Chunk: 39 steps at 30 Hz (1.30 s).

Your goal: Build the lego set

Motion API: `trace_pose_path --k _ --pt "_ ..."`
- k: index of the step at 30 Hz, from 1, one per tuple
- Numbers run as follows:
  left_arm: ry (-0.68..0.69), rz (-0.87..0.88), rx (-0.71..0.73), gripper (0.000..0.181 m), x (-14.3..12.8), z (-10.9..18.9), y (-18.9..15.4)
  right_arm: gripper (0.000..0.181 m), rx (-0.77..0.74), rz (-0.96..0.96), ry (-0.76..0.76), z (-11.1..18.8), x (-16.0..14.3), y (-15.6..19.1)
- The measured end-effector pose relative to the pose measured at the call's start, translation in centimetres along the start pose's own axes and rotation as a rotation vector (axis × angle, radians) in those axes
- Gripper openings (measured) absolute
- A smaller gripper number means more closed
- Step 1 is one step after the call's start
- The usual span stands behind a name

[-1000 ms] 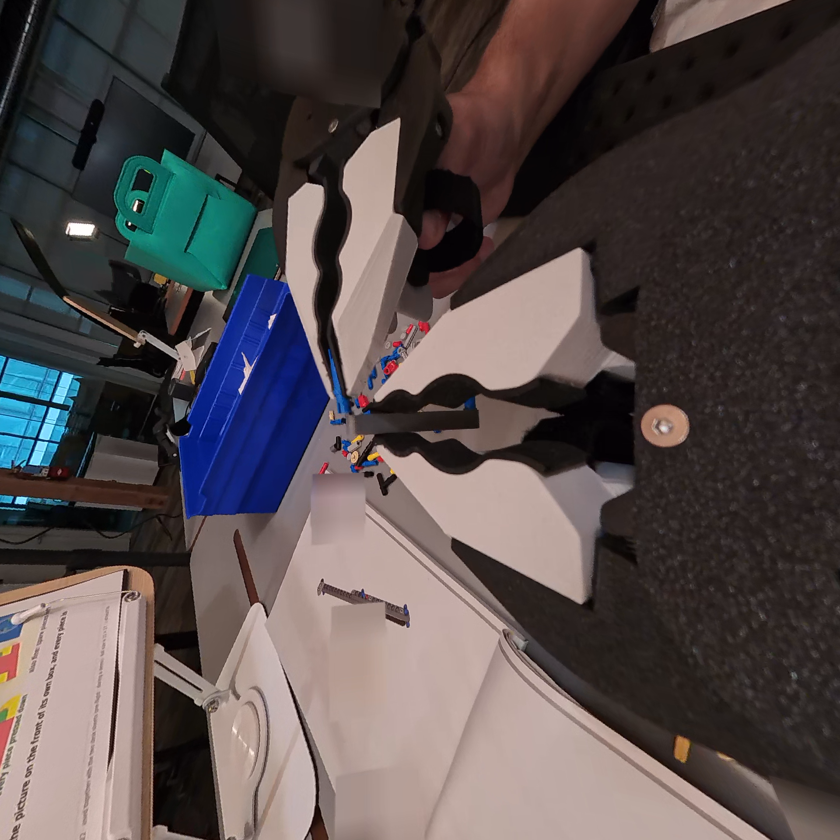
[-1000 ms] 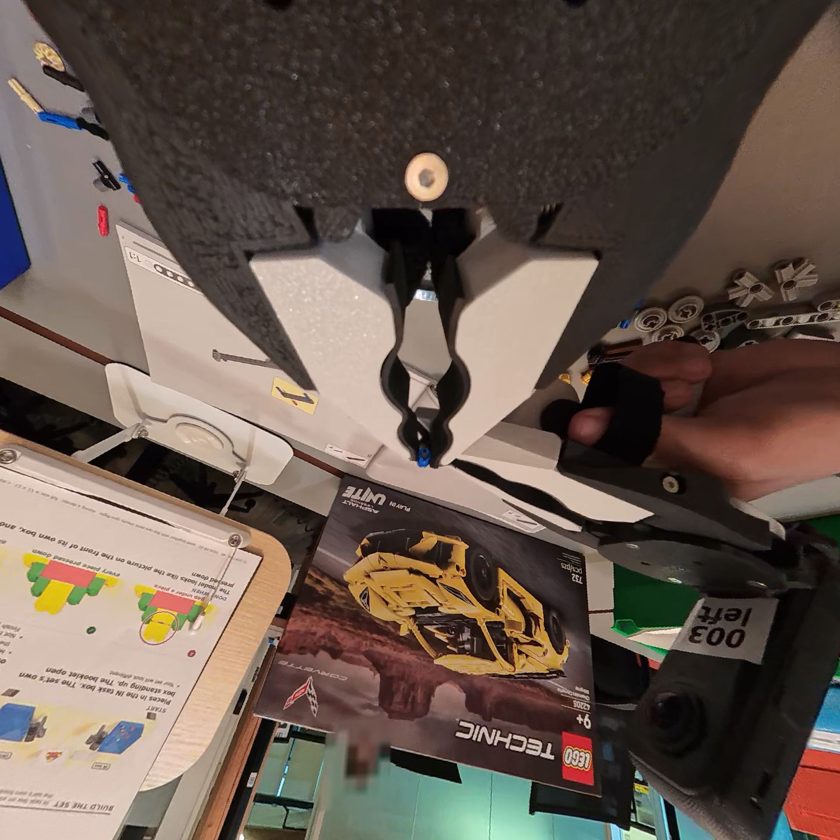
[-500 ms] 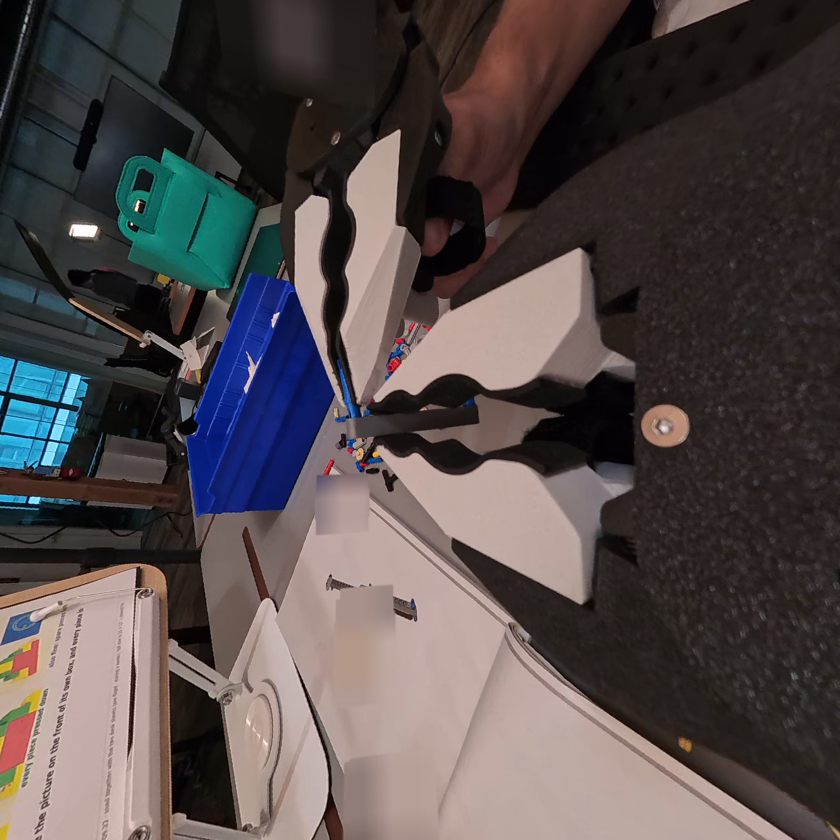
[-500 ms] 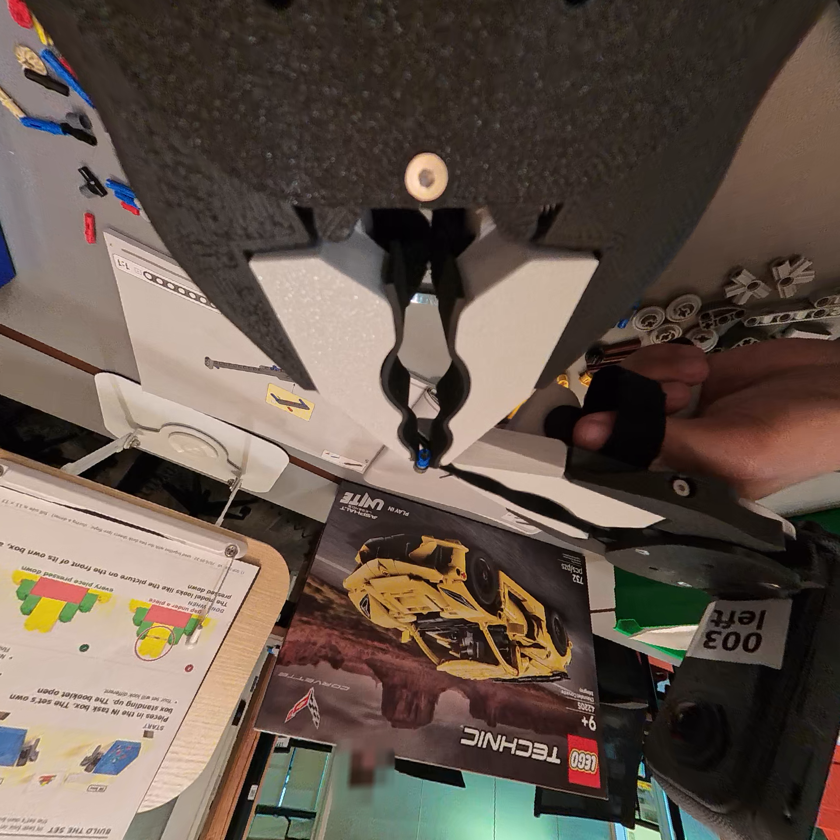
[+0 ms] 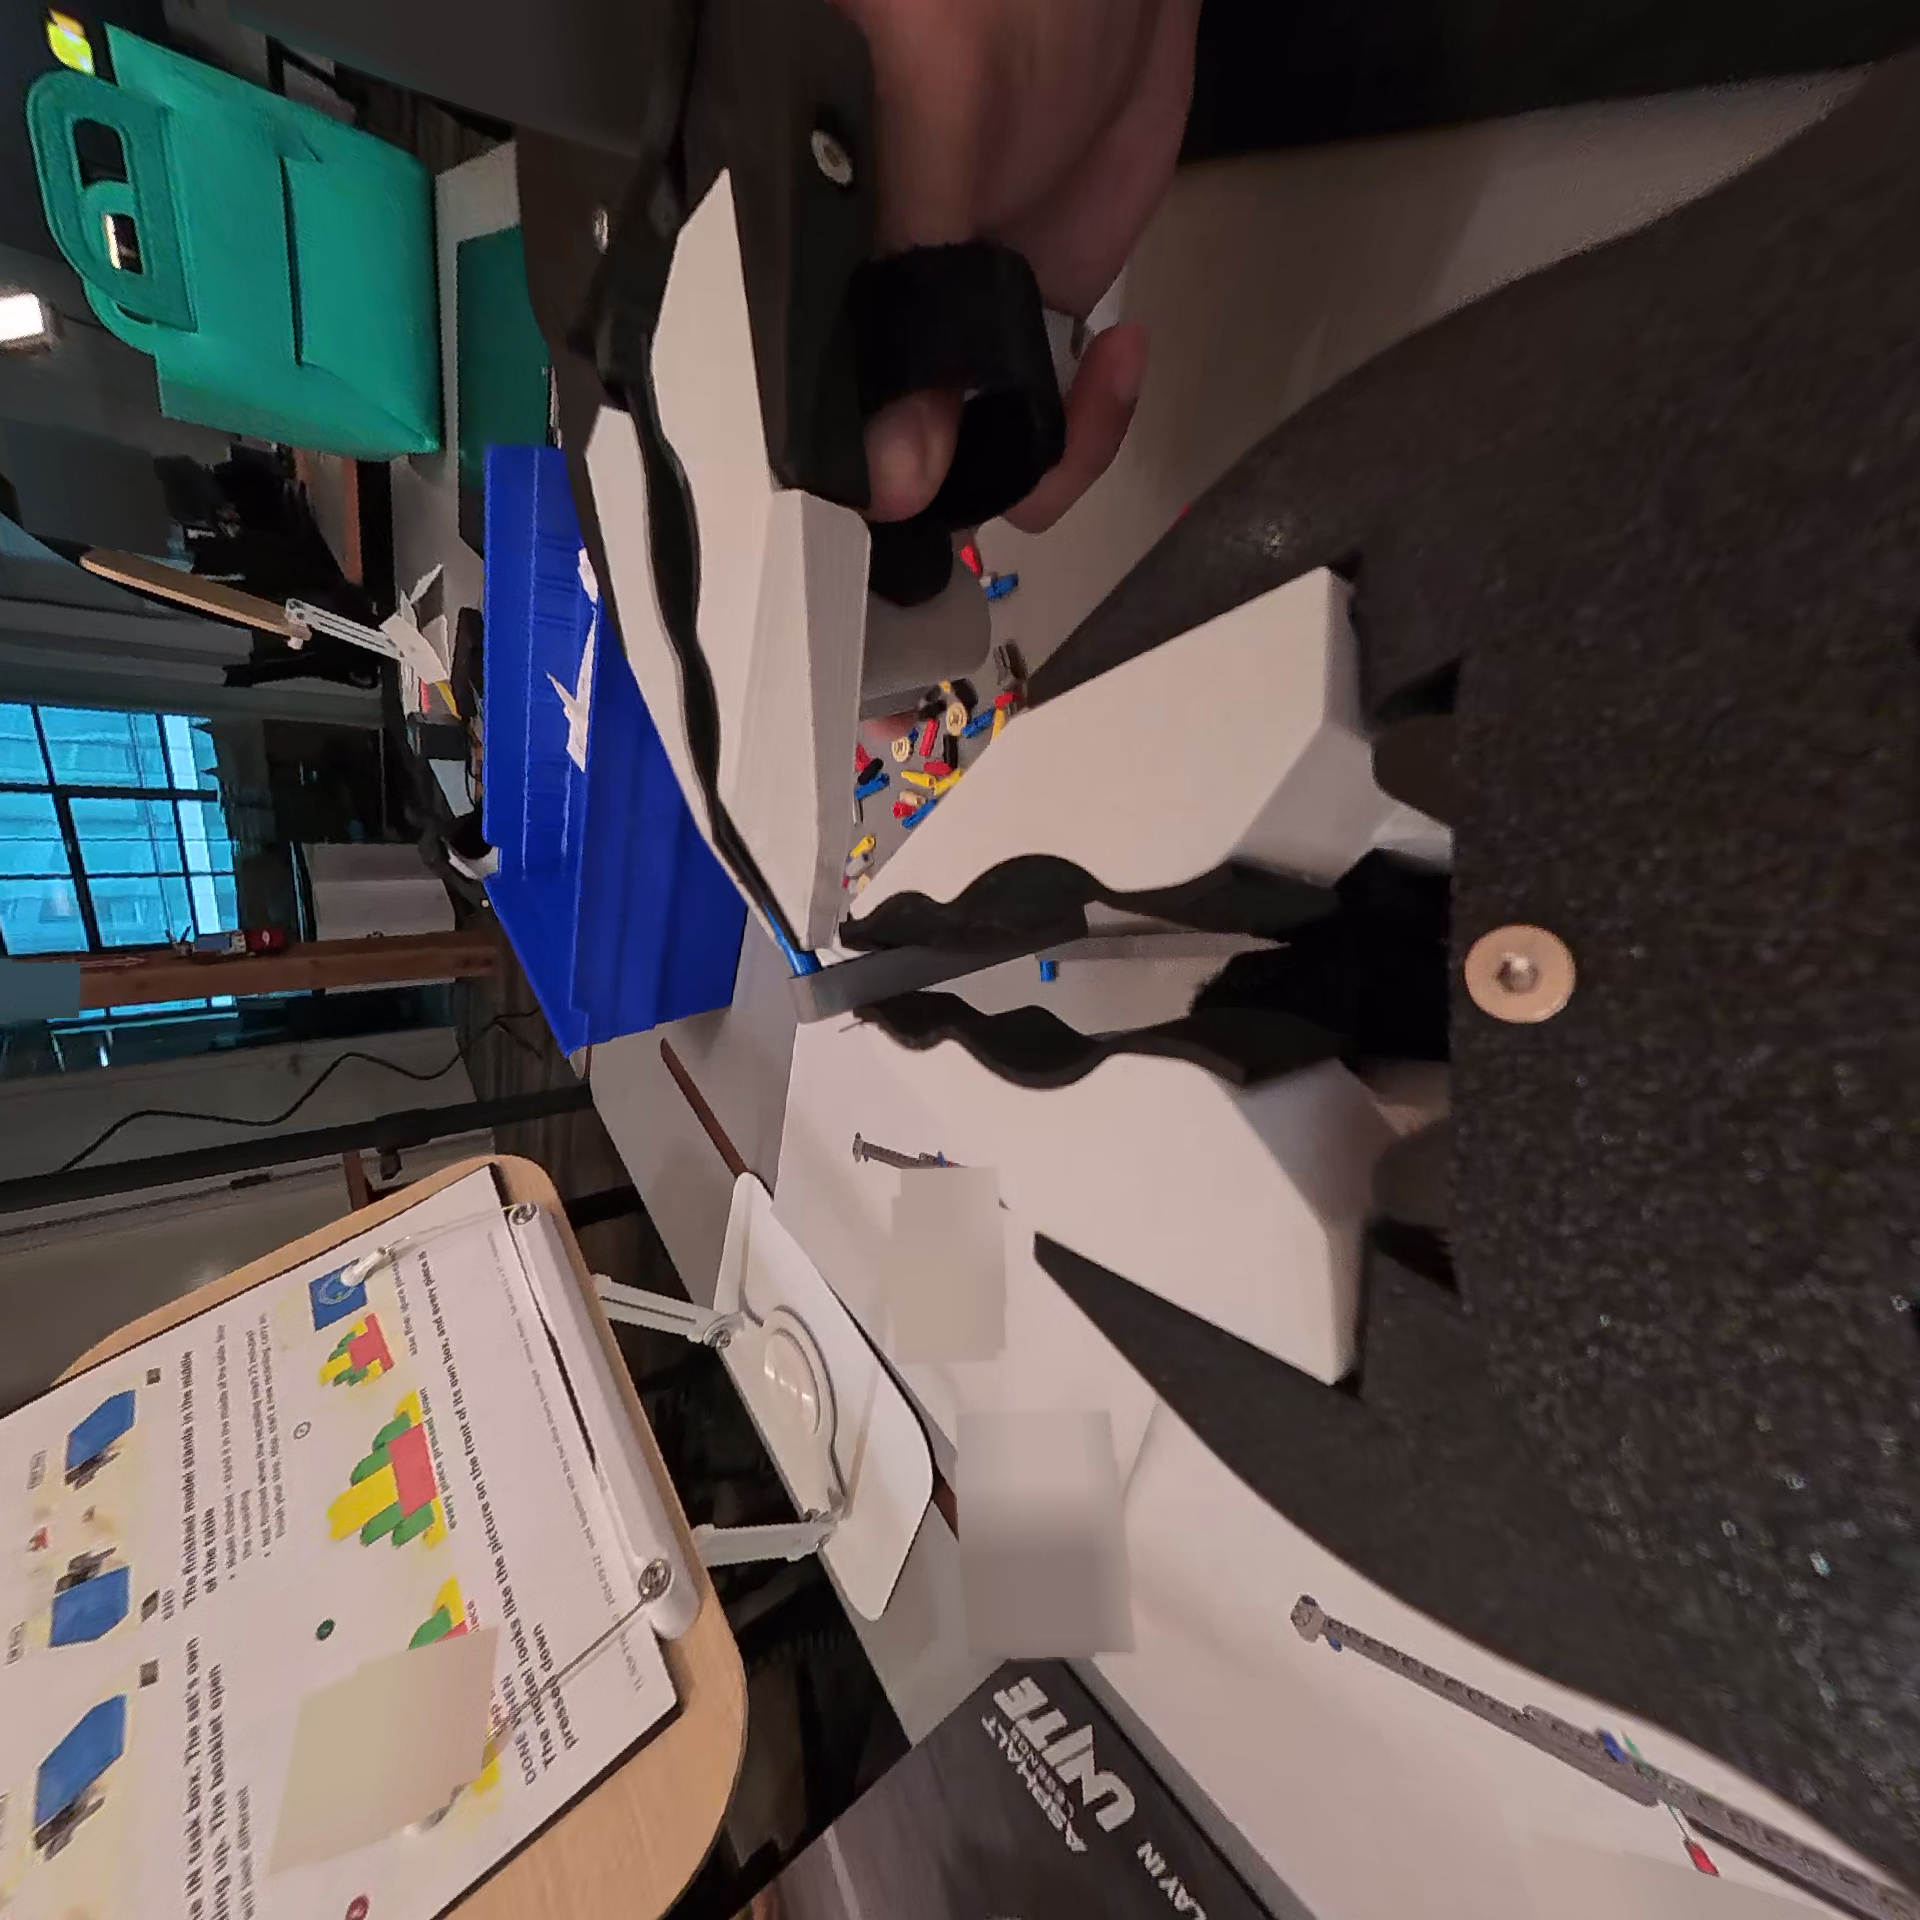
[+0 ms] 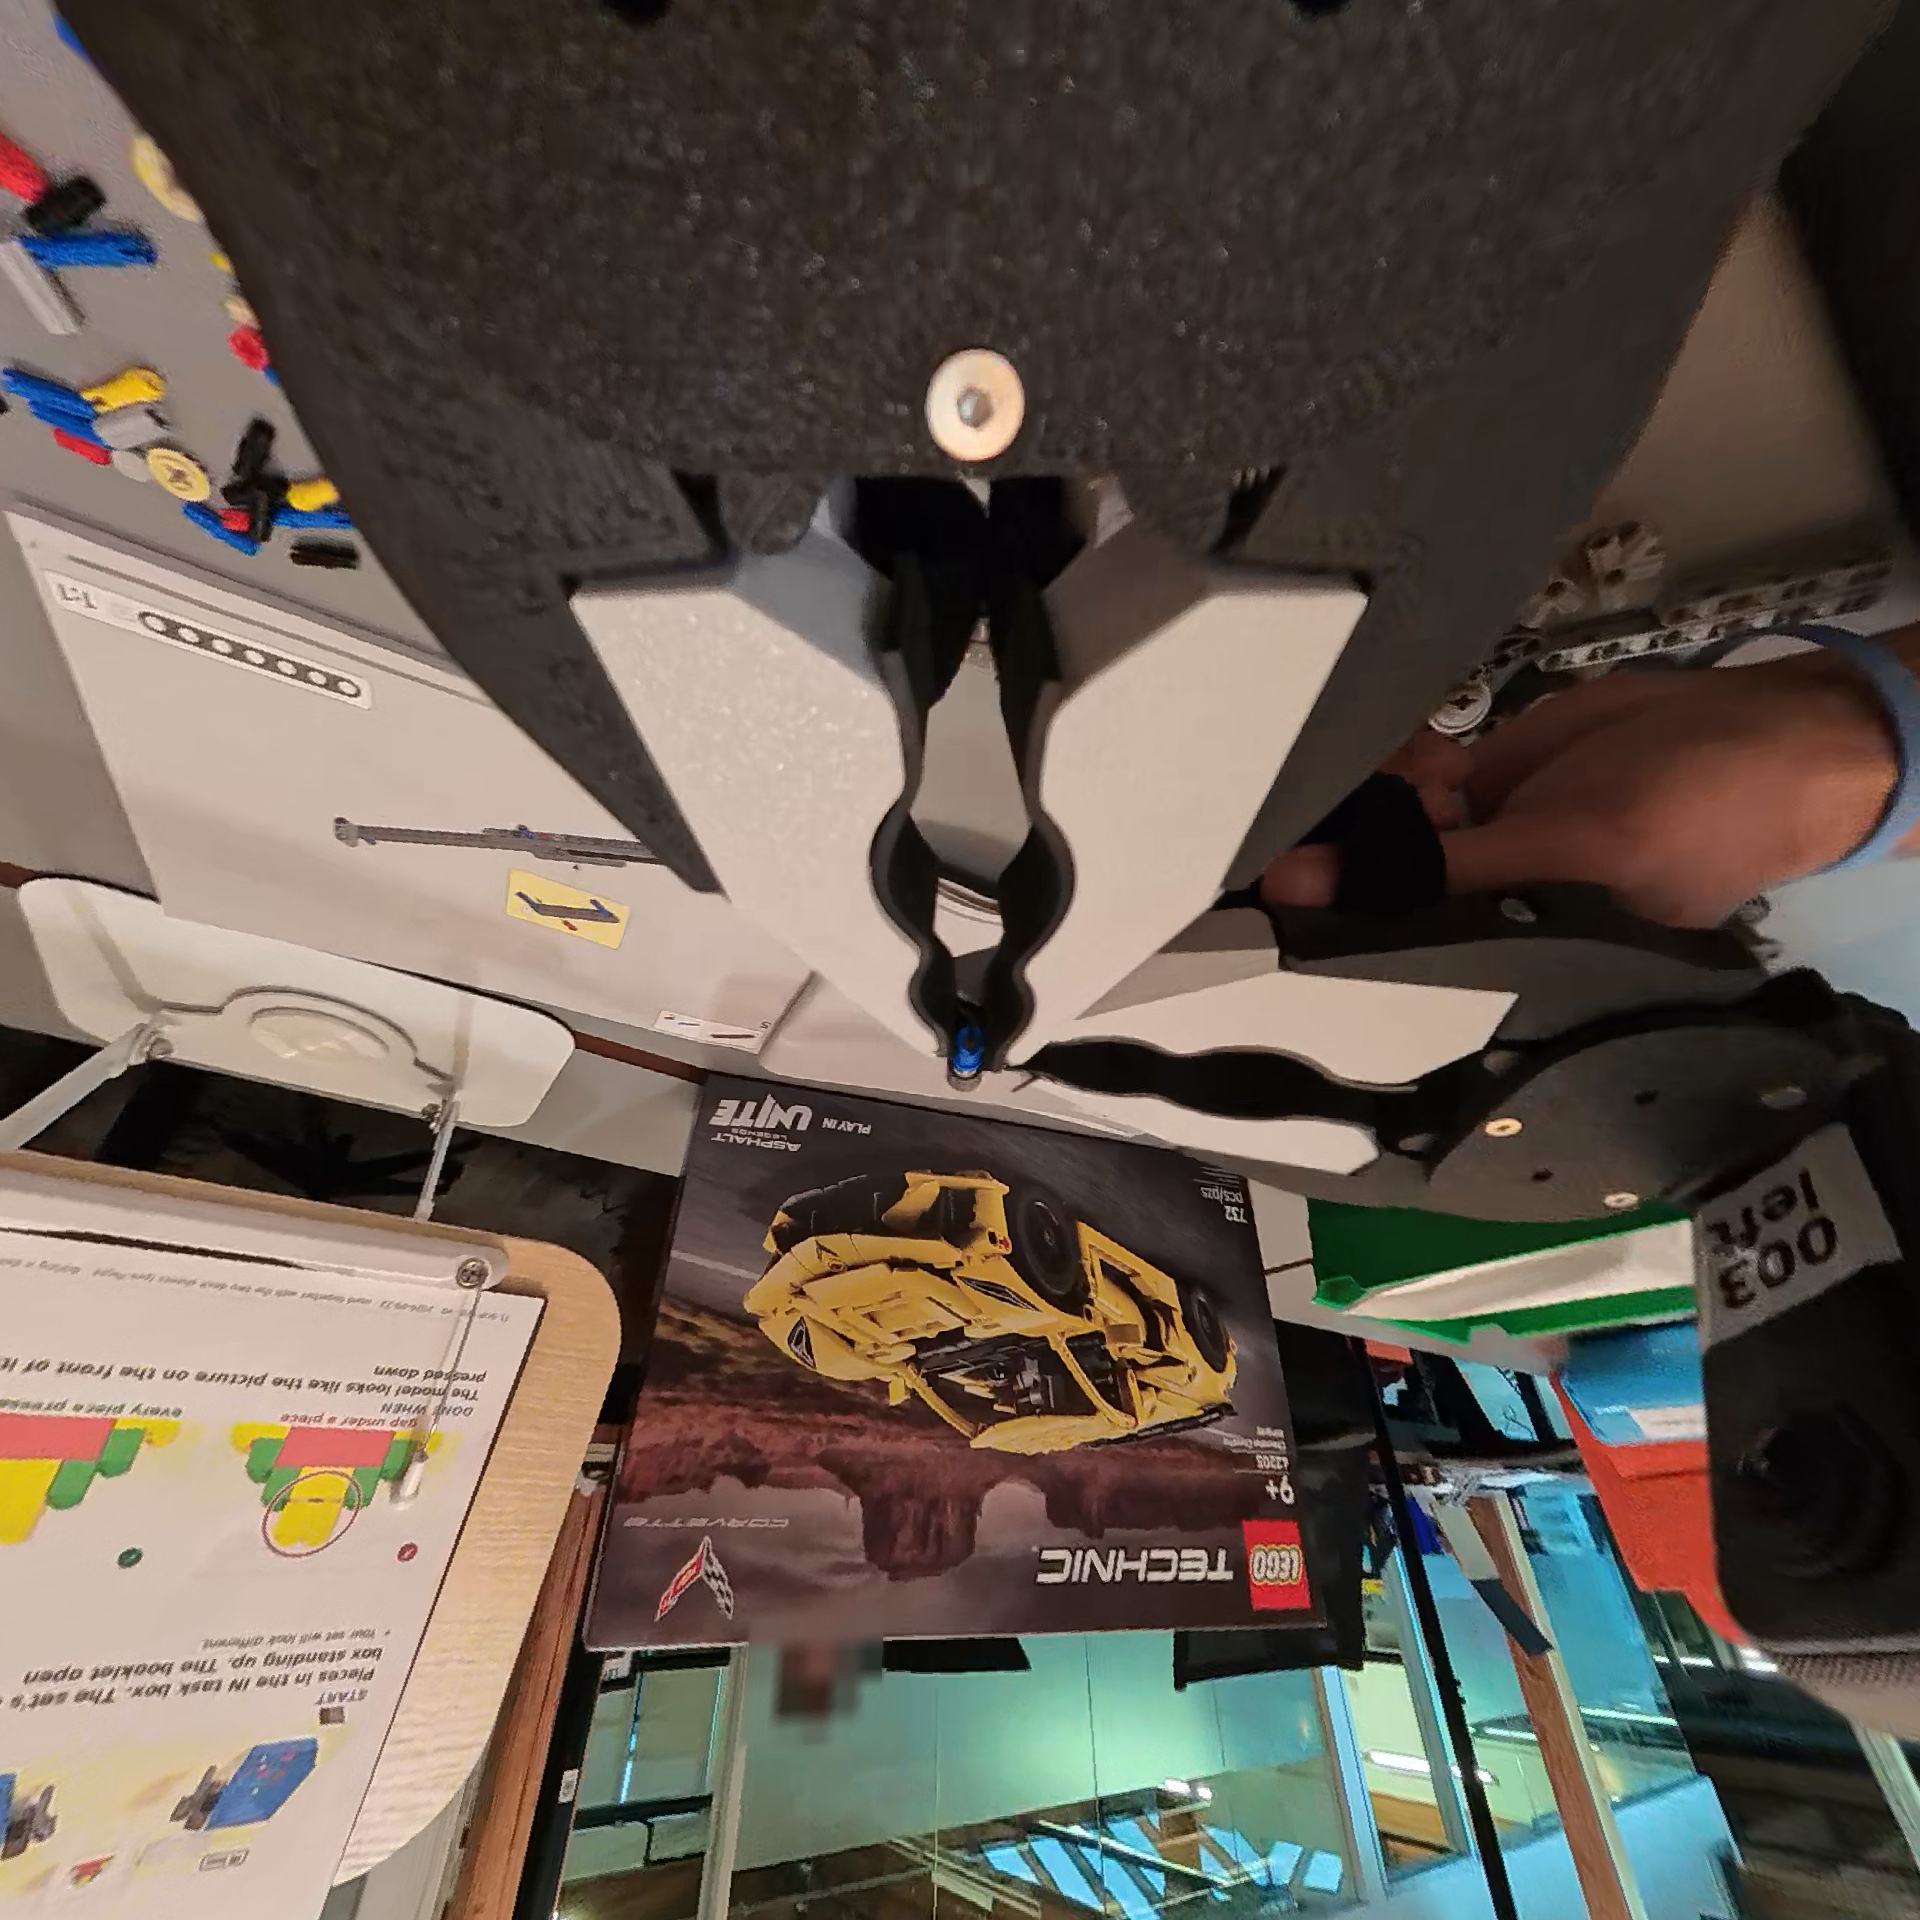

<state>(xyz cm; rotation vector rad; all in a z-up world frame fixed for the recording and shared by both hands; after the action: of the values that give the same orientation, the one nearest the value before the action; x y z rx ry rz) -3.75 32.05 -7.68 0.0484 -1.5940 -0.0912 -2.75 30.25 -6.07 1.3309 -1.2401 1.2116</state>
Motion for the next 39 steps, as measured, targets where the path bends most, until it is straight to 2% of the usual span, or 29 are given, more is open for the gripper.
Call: trace_pose_path --k 9,14,17,23,26,28,34,36,39 --pt "-0.071 0.038 0.041 0.007 0.7 0.2 0.0 0.003 0.023 -0.207 -0.031 -0.2 0.5 0.3" --pt "-0.068 -0.146 0.087 0.007 1.0 0.5 0.3 0.003 0.05 -0.191 -0.032 -0.3 0.8 0.6" --pt "-0.052 -0.229 0.08 0.008 0.9 0.6 0.3 0.003 0.05 -0.035 -0.018 -0.2 0.6 0.6" --pt "-0.036 -0.453 0.078 0.008 1.0 0.7 0.0 0.003 0.142 -0.295 -0.015 0.4 0.5 0.4" --pt "0.005 -0.542 0.058 0.008 0.2 0.5 -0.1 0.003 0.132 -0.205 0.022 0.7 -0.3 0.2" --pt "0.006 -0.482 0.026 0.007 -0.1 0.4 -0.4 0.003 0.141 -0.166 0.039 0.9 -0.5 0.1" --pt "-0.012 -0.196 -0.095 0.007 -0.2 0.2 -1.1 0.003 0.131 0.217 0.064 1.3 -0.4 -0.1" --pt "-0.029 -0.046 -0.14 0.006 -0.1 0.2 -1.1 0.003 0.112 0.313 0.059 1.2 -0.2 0.0" --pt "-0.028 0.031 -0.117 0.006 -0.3 0.0 -0.7 0.004 0.055 0.405 0.107 0.8 -0.2 -0.1"
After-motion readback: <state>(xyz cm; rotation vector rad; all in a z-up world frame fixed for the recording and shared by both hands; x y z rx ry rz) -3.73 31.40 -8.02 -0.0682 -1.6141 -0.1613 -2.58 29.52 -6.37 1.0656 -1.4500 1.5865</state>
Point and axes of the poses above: each gripper's, where its closed fingertips meet, z back along the fingers, x out of its top, y = z × x across the jaws, the point moved 2 cm from there along z, back along the fingers, and after that the axes turned 8 degrees about -y, right-handed, at the moved point
